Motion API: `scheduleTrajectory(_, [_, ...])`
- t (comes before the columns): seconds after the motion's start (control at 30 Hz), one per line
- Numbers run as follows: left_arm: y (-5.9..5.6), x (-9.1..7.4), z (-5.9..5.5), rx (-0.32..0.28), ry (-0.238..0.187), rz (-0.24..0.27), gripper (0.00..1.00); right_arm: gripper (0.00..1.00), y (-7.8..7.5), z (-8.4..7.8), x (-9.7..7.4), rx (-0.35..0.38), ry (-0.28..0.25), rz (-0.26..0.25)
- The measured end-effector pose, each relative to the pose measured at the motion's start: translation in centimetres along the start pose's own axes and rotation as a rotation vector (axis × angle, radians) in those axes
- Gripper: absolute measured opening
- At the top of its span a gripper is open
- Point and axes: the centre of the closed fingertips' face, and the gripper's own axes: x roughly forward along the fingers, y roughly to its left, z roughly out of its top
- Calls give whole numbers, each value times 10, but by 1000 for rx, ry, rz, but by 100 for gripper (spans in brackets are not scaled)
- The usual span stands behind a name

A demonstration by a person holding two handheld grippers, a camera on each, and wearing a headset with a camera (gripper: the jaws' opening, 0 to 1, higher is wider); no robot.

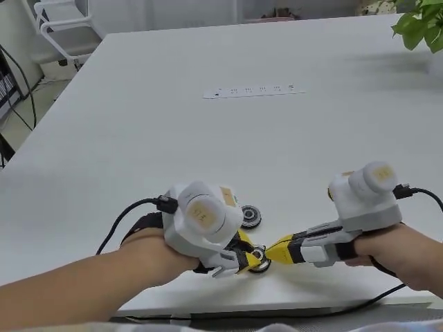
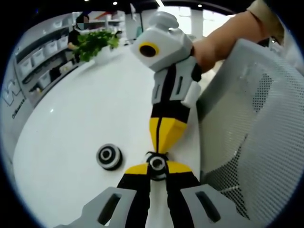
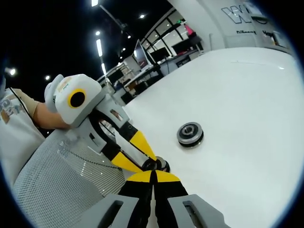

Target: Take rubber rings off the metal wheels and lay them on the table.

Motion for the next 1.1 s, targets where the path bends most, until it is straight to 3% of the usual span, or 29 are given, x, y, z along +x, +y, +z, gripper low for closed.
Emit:
scheduleTrajectory(0.43, [-1, 0, 0, 1, 6, 2, 11, 0, 4, 0, 1, 8, -4, 16])
scheduleTrajectory(0.57, [-2, 0, 0, 0, 4, -1, 11, 0, 11, 3, 3, 0, -7, 41])
scheduleTrajectory(0.67, [-4, 1, 2, 4, 2, 0, 11, 0, 19, 16, 5, -6, -39, 71])
scheduleTrajectory(0.7, [-3, 1, 2, 3, 3, 0, 11, 0, 17, 10, 4, -59, -3, 65])
scheduleTrajectory(0.73, [-3, 1, 2, 2, 3, -1, 11, 0, 19, 13, 5, -20, -24, 73])
scheduleTrajectory(0.93, [-3, 1, 2, 0, -2, 7, 12, 0, 11, 13, -2, -3, -53, 35])
scheduleTrajectory(1.1, [-3, 1, 2, 2, -9, 6, 12, 0, 14, 8, 0, -37, -33, 16])
